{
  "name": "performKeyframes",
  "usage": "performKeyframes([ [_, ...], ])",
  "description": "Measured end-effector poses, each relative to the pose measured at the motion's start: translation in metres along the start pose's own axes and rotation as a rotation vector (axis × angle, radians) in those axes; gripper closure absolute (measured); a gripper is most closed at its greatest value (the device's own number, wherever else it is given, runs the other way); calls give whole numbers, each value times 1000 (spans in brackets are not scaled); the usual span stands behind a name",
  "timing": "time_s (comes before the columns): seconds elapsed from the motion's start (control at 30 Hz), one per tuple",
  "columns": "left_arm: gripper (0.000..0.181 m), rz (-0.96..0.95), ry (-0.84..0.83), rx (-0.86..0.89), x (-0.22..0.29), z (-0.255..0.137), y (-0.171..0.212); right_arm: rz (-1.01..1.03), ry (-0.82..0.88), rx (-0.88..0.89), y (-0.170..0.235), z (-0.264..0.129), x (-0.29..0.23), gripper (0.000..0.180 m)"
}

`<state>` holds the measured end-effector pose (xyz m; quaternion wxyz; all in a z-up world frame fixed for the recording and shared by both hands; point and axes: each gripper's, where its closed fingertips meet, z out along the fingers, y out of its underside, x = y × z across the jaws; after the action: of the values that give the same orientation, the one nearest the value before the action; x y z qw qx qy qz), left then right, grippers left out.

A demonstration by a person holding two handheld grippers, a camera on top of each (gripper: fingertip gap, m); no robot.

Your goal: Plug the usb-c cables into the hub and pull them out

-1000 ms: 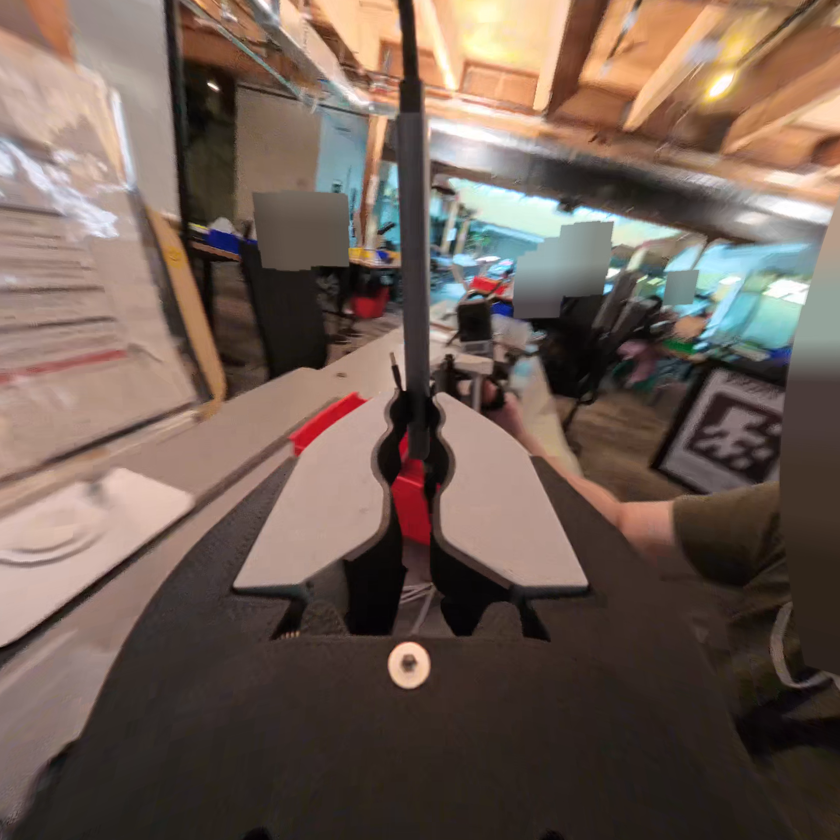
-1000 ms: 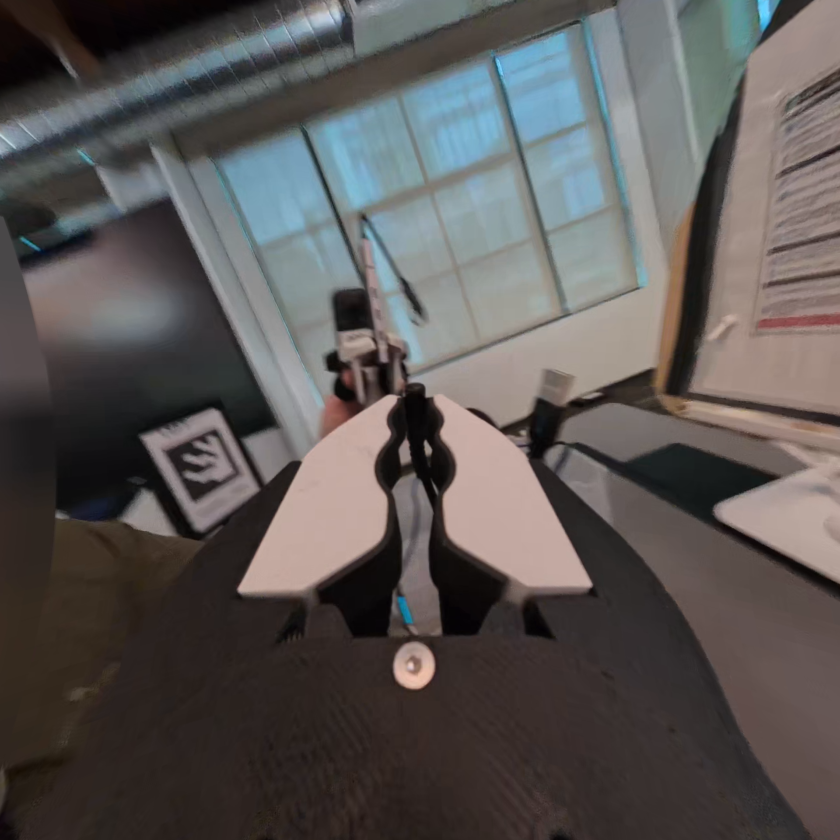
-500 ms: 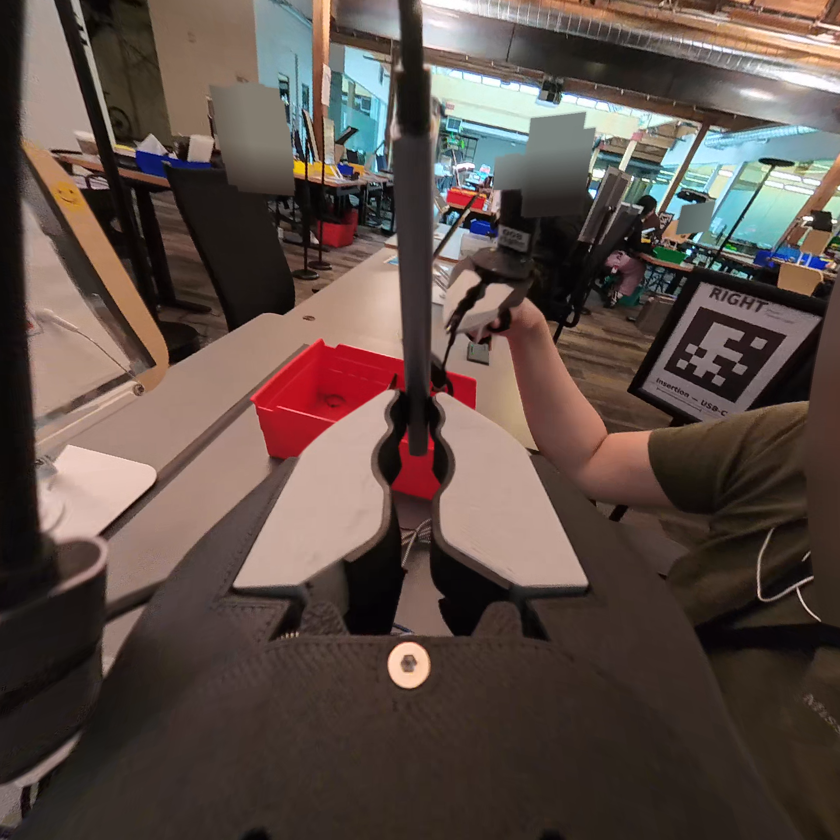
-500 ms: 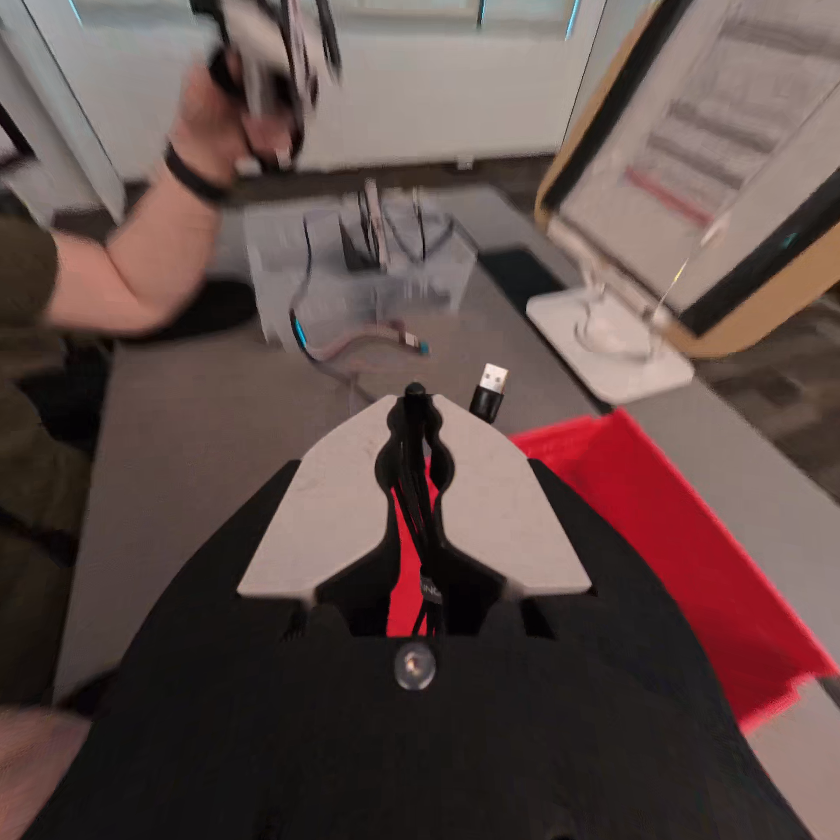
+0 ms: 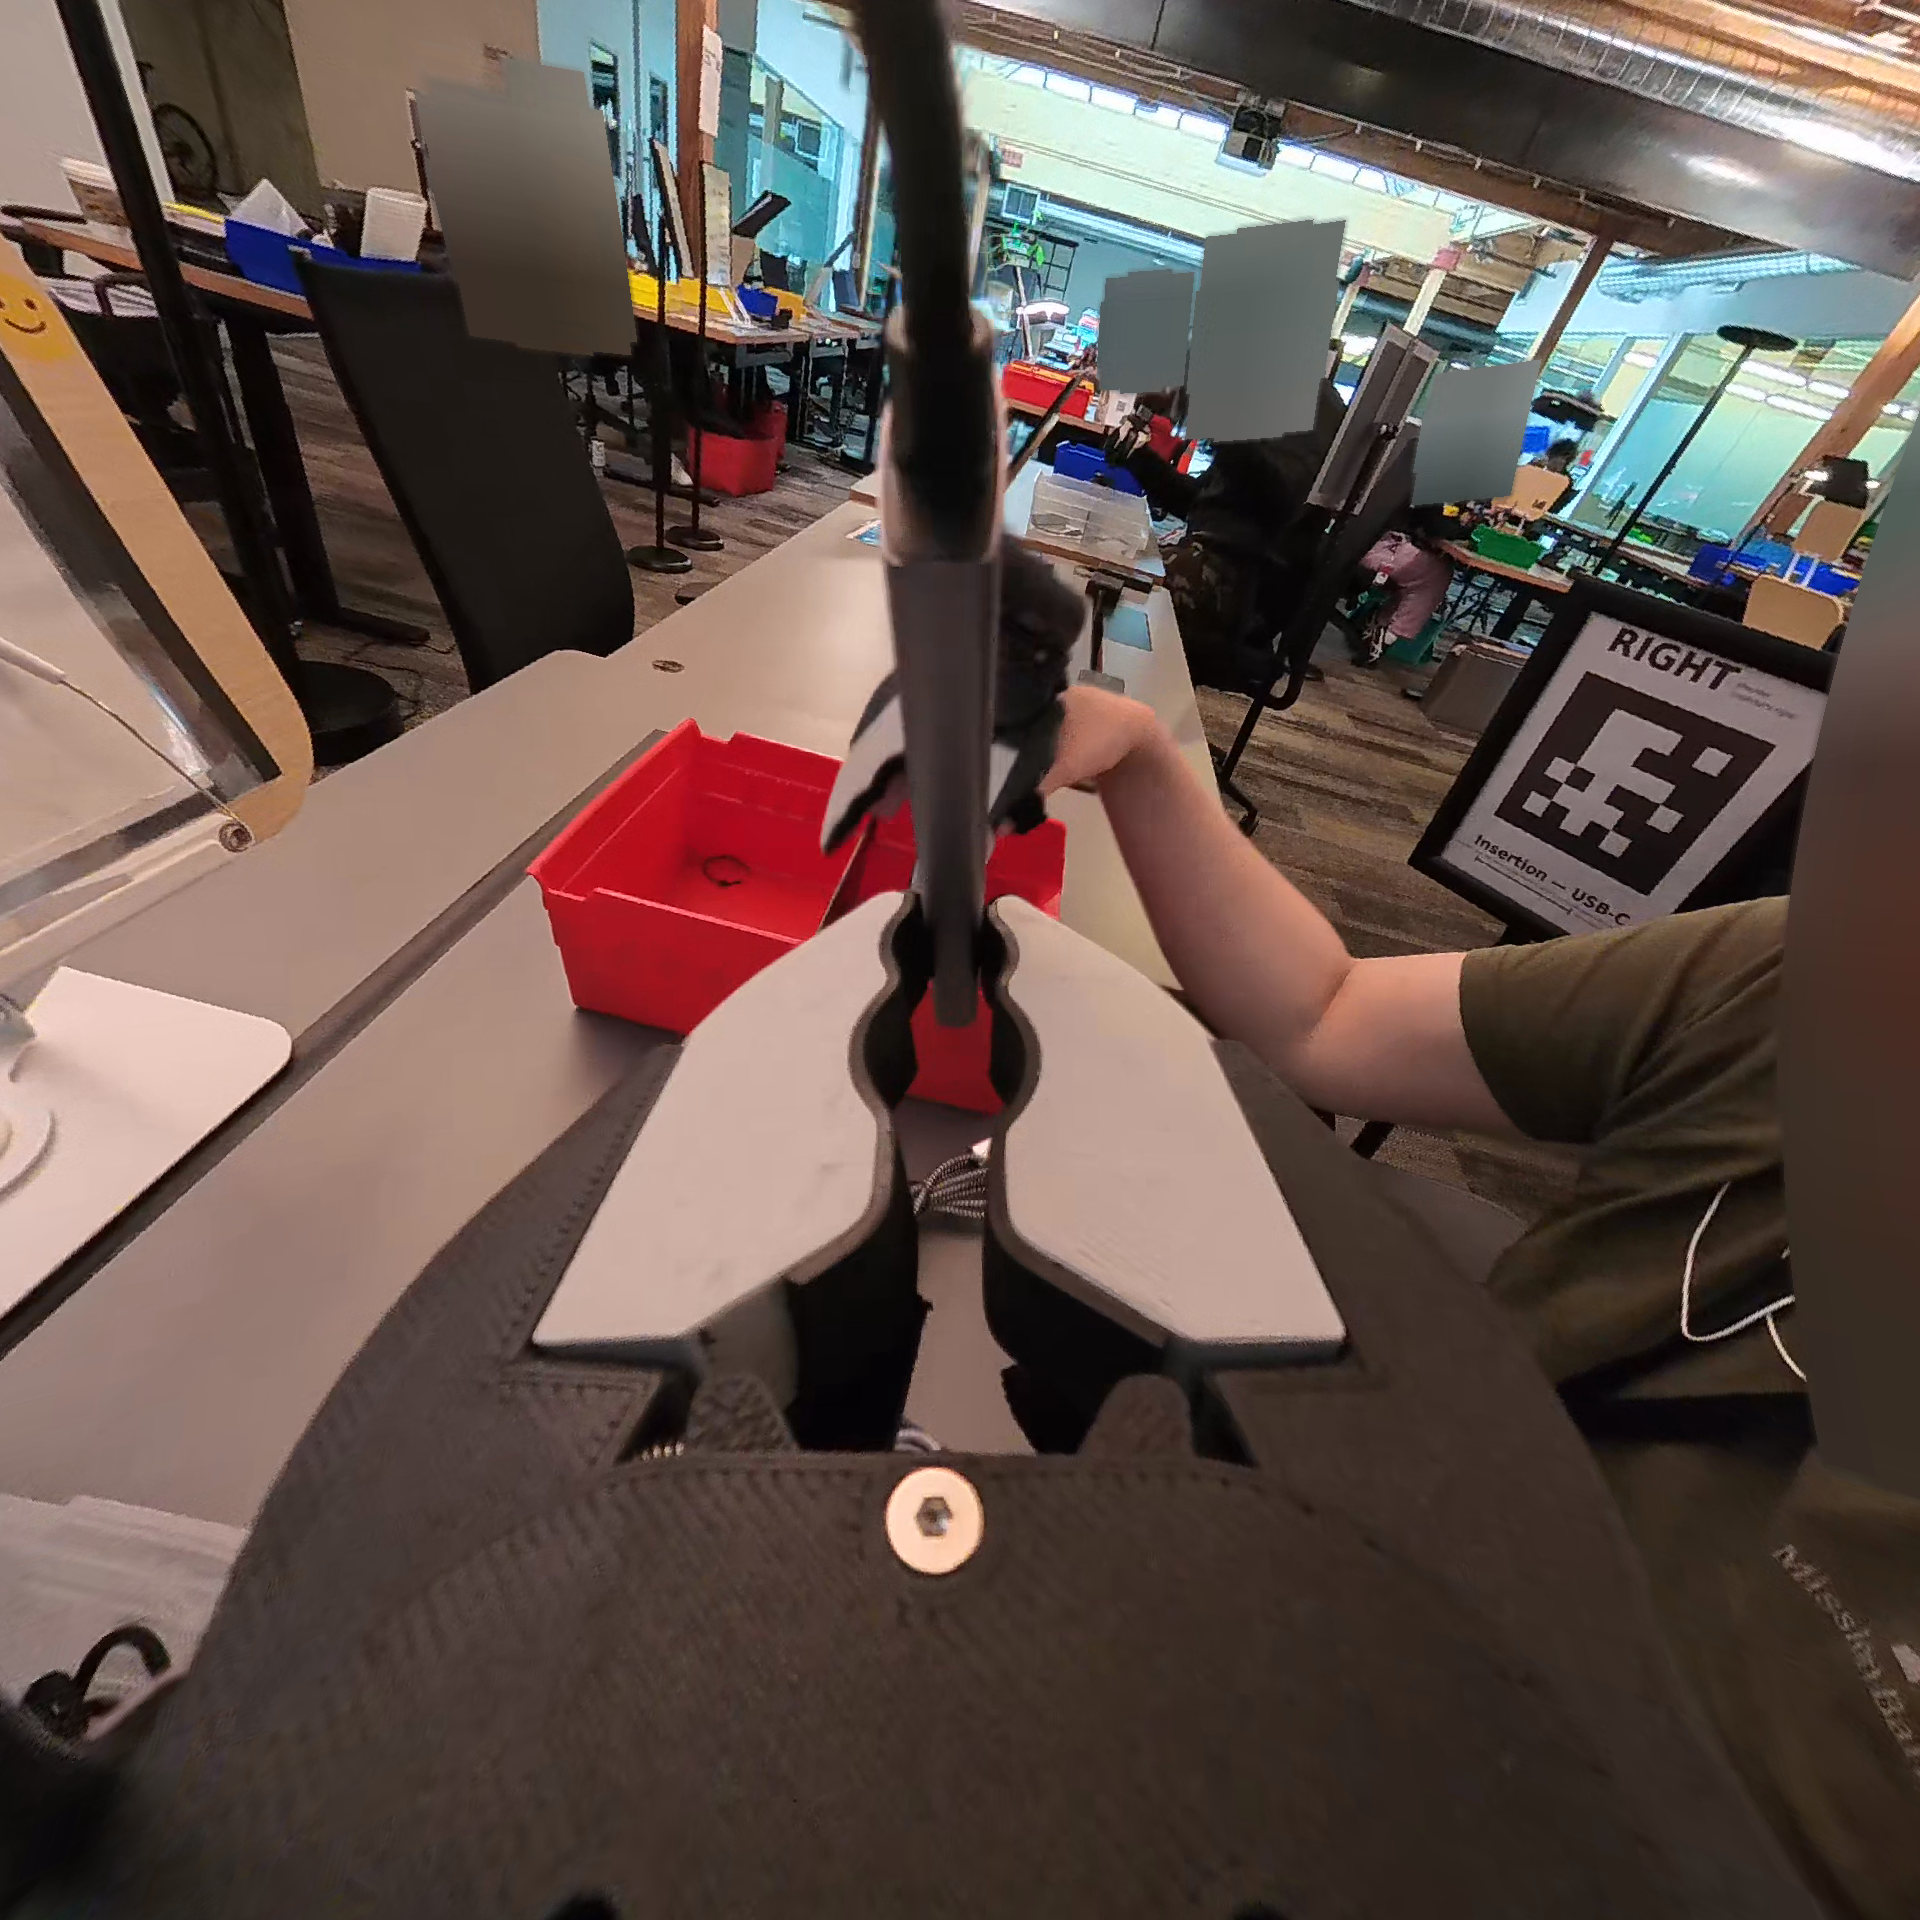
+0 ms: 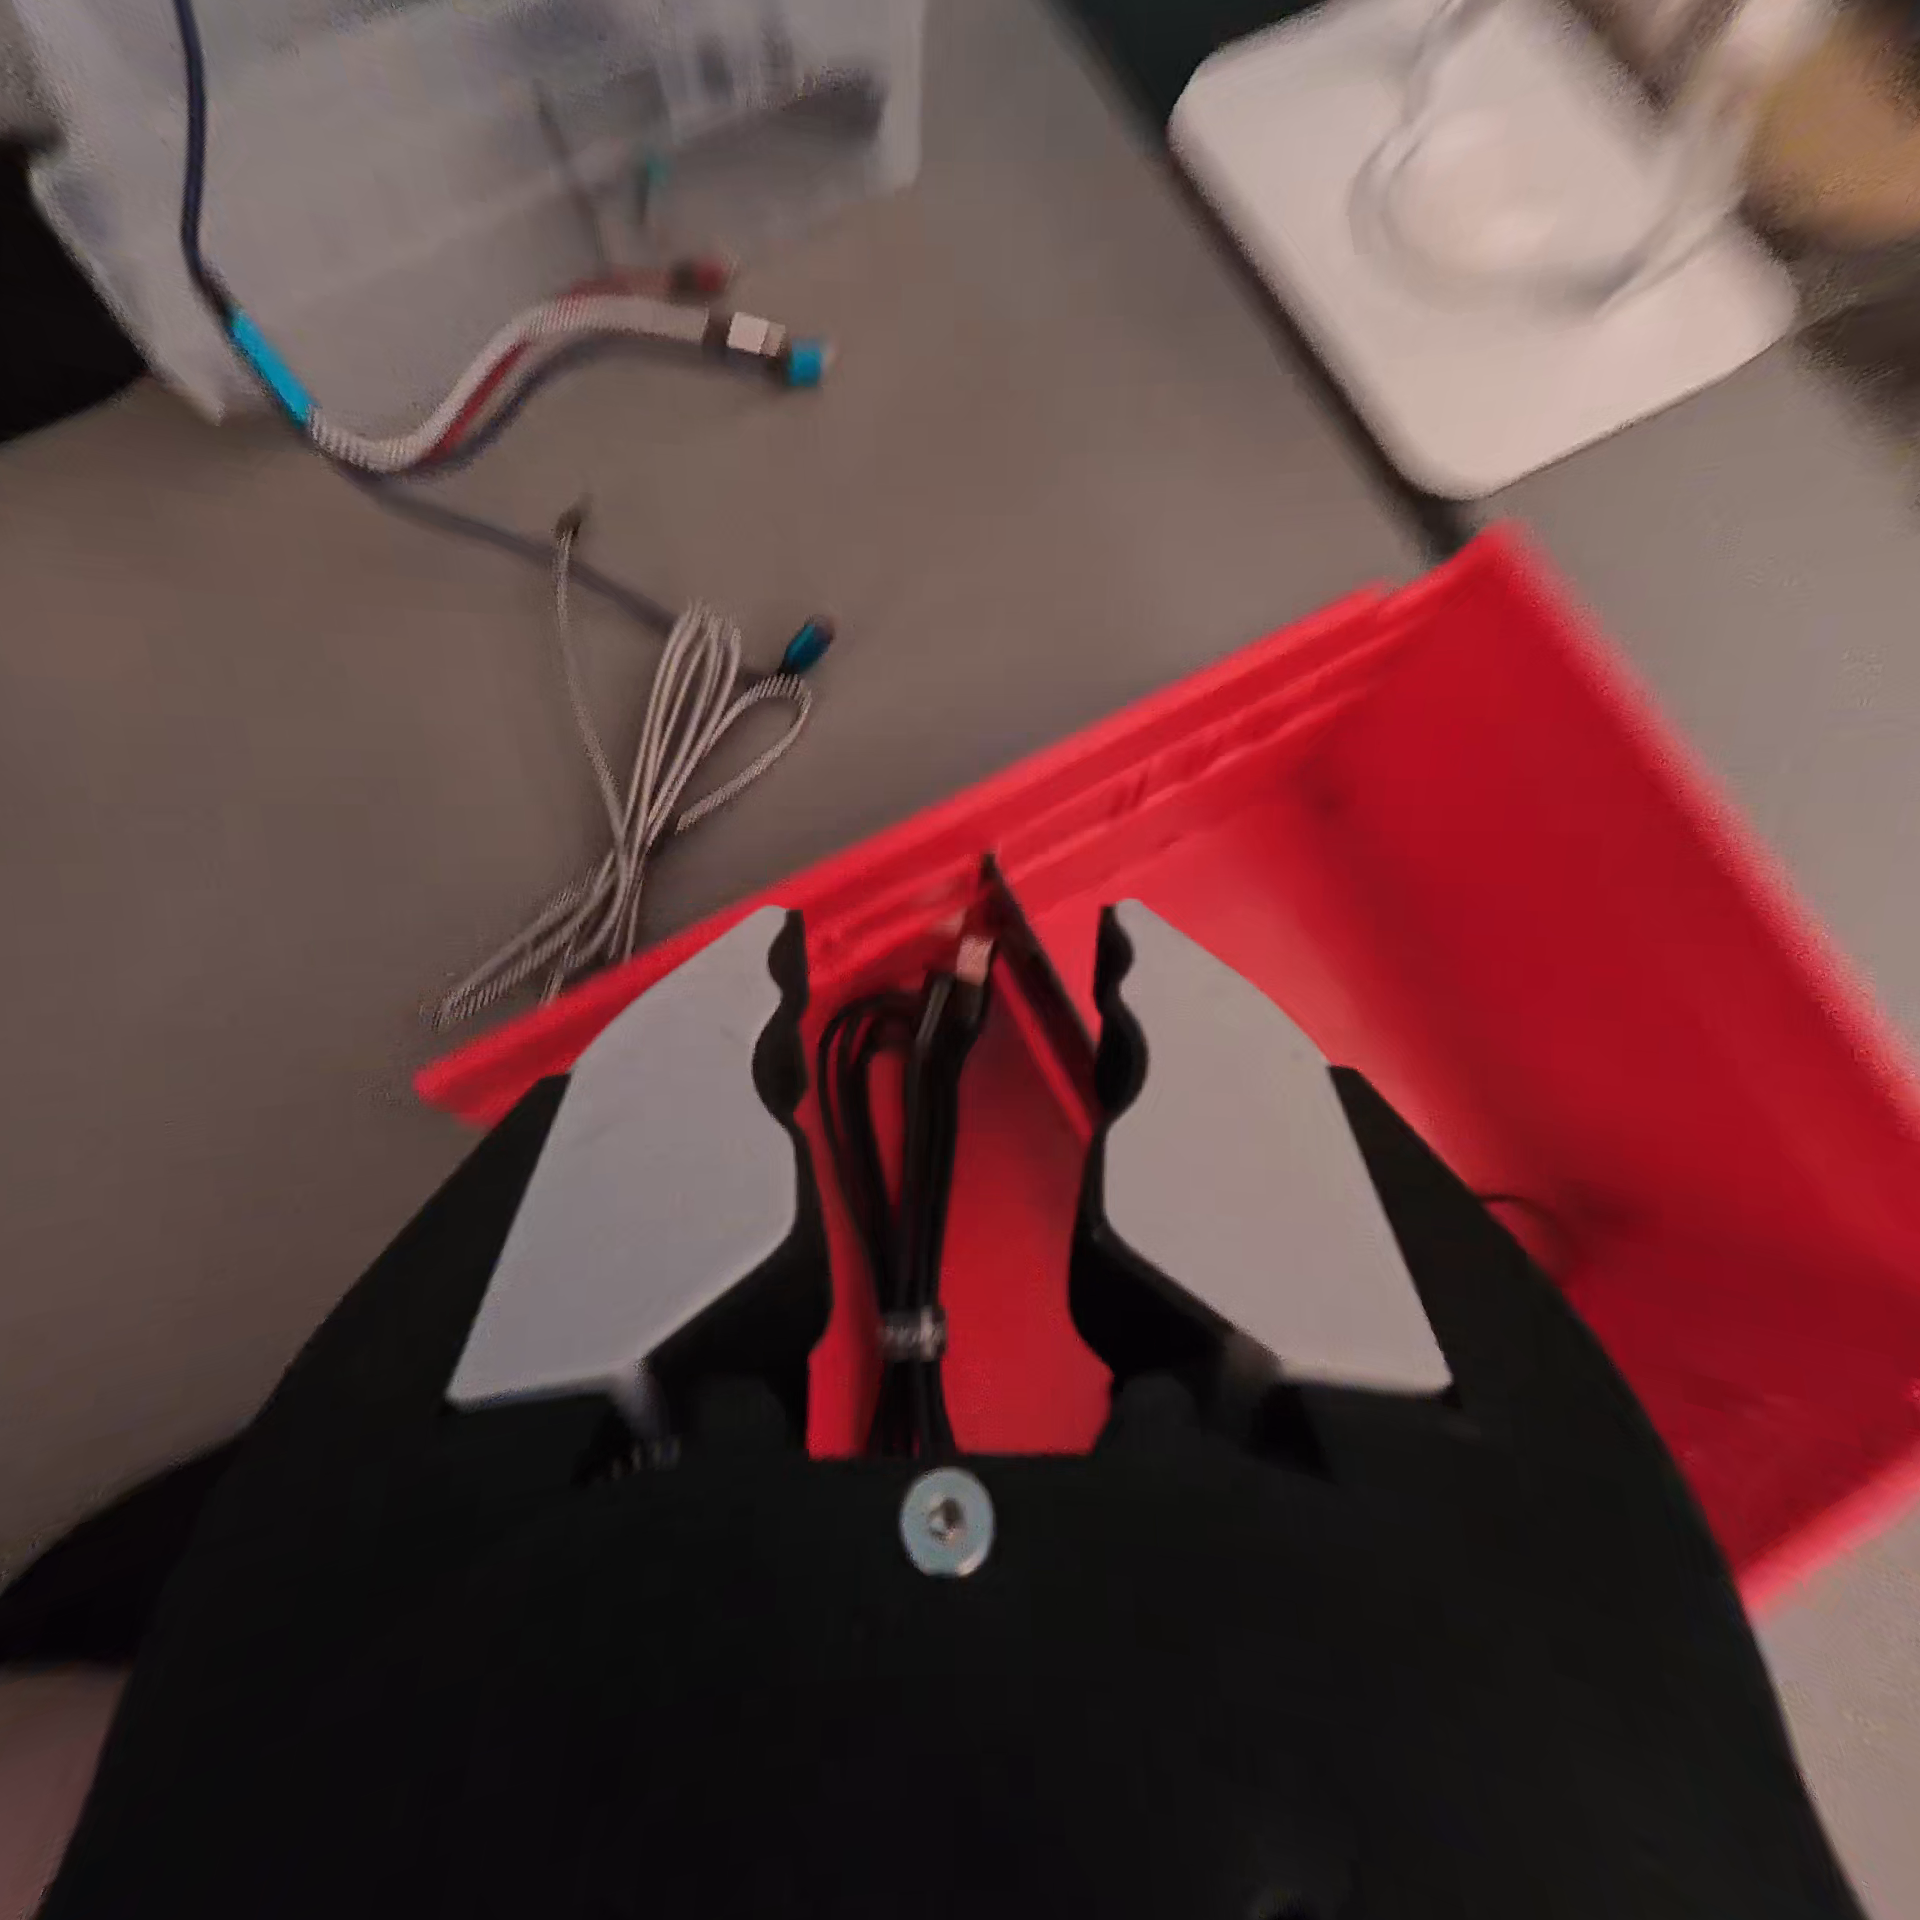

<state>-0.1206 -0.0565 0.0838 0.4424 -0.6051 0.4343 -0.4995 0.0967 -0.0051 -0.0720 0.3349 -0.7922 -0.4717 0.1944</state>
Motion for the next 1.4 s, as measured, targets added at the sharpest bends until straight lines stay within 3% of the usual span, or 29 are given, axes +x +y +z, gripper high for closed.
performKeyframes([
  [0.07,171,-2,1,-8,-1,2,1,-52,85,108,-42,-14,-15,121],
  [0.13,171,-4,7,6,0,2,-1,-102,22,170,-73,-6,-57,110],
  [0.17,171,-4,10,7,0,2,-1,-110,-15,113,-74,10,-76,105],
  [0.23,171,0,3,7,0,0,-1,-116,-13,-154,-48,51,-95,98],
  [0.33,171,3,0,13,1,-4,-3,-100,116,-493,-4,100,-87,102],
  [0.43,172,0,-18,22,-3,-8,-5,-37,24,-642,24,131,-105,100],
  [0.57,172,-19,-22,35,-7,-13,-6,-80,77,-771,44,136,-102,98],
  [0.67,171,-20,-21,38,-7,-14,-7,-76,74,-768,44,139,-103,110],
  [0.8,172,-21,-17,34,-6,-13,-6,-78,32,-814,49,141,-109,155],
  [0.9,171,-19,-14,33,-4,-14,-6,-79,34,-835,48,130,-108,164],
  [1.03,171,-14,-13,40,-3,-16,-8,30,97,-561,-4,104,-94,166],
  [1.13,171,-13,-11,36,-2,-15,-8,-2,196,-367,-39,56,-79,166],
  [1.23,171,-11,-4,26,1,-13,-7,-48,248,-124,-66,-16,-69,167],
  [1.3,171,-10,0,15,2,-10,-5,-24,320,-60,-53,-61,-53,169],
  [1.4,172,-13,5,-11,2,-4,0,-2,311,-238,15,-77,-25,169],
])
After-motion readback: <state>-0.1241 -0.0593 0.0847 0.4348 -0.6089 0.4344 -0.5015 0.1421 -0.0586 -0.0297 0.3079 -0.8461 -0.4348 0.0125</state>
